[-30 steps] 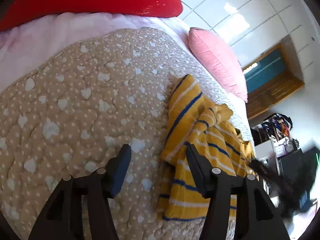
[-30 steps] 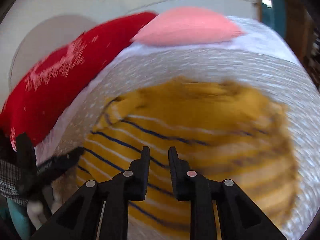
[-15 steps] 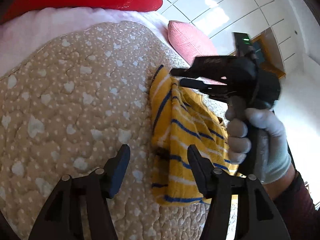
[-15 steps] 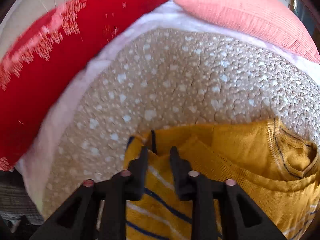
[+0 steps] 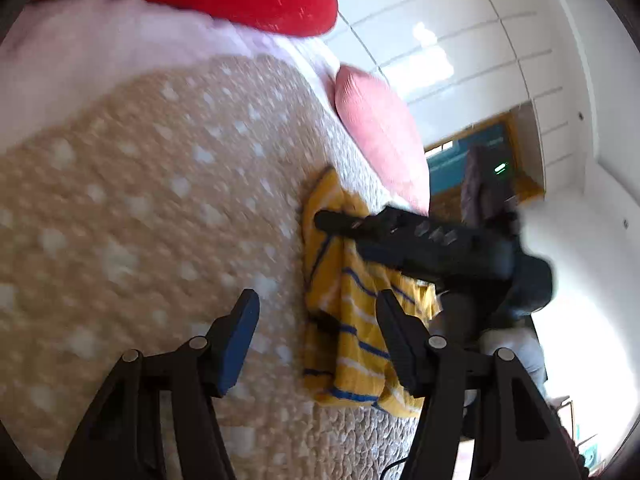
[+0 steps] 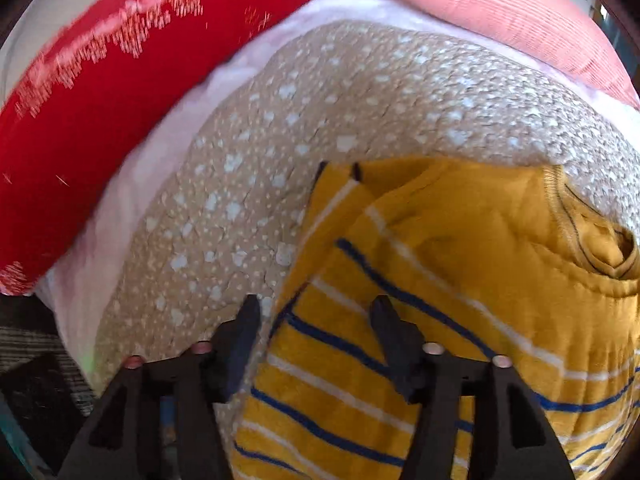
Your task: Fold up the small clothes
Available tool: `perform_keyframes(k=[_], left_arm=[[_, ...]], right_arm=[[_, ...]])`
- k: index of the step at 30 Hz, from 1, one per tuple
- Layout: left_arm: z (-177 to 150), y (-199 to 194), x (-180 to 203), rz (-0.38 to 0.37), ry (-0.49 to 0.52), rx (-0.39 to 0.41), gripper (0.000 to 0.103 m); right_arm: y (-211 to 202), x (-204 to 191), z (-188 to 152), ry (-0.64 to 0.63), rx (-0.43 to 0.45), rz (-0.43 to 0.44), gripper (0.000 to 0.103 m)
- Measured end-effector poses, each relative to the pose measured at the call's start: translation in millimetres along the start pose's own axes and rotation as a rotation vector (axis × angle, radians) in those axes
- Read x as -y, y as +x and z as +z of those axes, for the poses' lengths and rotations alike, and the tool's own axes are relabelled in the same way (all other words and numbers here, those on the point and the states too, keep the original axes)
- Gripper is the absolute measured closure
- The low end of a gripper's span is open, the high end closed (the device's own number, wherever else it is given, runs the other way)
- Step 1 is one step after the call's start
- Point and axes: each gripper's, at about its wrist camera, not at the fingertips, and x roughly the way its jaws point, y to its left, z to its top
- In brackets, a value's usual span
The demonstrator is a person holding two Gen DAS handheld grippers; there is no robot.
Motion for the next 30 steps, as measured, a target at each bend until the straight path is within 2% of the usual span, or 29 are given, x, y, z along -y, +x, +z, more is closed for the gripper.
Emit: perform_keyframes(k=[3, 6, 7, 8, 9, 10, 12, 14, 17, 19, 22, 23, 25, 27, 28, 29, 30], left_arm=[[4.3, -11.8, -7.9, 0.007, -0.016, 0.035, 0.043], [7.8, -13.5, -13.7, -0.011, -0.045, 0.037, 0.043], [8.3, -13.3, -14.0, -0.011, -0.048, 0.036, 0.043], [7.2, -15.1, -13.6, -0.007, -0.046, 0.041, 0.043], [8.4, -14.6, -12.9, -0.007, -0.042, 0.042, 0.043], [8.8, -11.3, -10.9, -0.007, -0.04, 0.043, 0.043], [10.4, -6.9, -7.3, -0.007, -0.035, 0.053, 0.043], [9.9, -3.3, -2.4, -0.006, -0.031, 0.068, 0.043], [0.5, 1.5, 13.5, 0.027, 0.012, 0.078, 0.043], [-8.6, 13.3, 33.6, -0.005, 0.058, 0.038, 0.04], [-29.8, 30.8, 74.0, -0.035, 0.199, -0.02, 0.029], [-43.2, 38.7, 98.3, -0.015, 0.301, -0.028, 0.022], [-60.7, 51.0, 127.7, 0.027, 0.434, -0.03, 0.011], [-74.9, 70.7, 152.1, 0.127, 0.559, -0.039, 0.011], [-78.3, 82.6, 159.2, 0.194, 0.602, -0.059, 0.022], [-79.1, 99.4, 163.9, 0.253, 0.628, -0.1, 0.073], [-78.2, 109.4, 165.2, 0.273, 0.62, -0.14, 0.095]], right_arm=[[14.1, -19.4, -0.1, -0.066, 0.008, -0.122, 0.022], [31.6, -43.1, -7.8, -0.212, -0.009, -0.318, 0.023], [33.3, -48.4, -12.2, -0.235, 0.007, -0.36, 0.024], [32.2, -49.7, -15.4, -0.231, 0.018, -0.372, 0.033], [30.5, -49.9, -17.1, -0.224, 0.025, -0.387, 0.049], [28.1, -49.3, -18.9, -0.225, 0.034, -0.414, 0.056], [19.0, -44.3, -22.7, -0.229, 0.05, -0.404, 0.073], [4.1, -36.4, -25.3, -0.202, 0.068, -0.359, 0.08], [-36.5, -7.8, -29.0, -0.113, 0.134, -0.245, 0.082], [-58.6, 10.1, -31.7, -0.081, 0.172, -0.201, 0.082], [-83.8, 47.8, -38.1, -0.006, 0.2, -0.116, 0.082], [-90.0, 60.2, -40.4, 0.017, 0.207, -0.075, 0.082], [-97.7, 72.7, -45.5, 0.047, 0.215, -0.019, 0.082], [-104.3, 86.7, -49.5, 0.071, 0.219, 0.043, 0.082], [-105.6, 90.6, -50.4, 0.076, 0.222, 0.066, 0.082], [-109.6, 95.5, -53.5, 0.081, 0.23, 0.089, 0.082], [-113.0, 99.9, -56.8, 0.085, 0.241, 0.105, 0.082]])
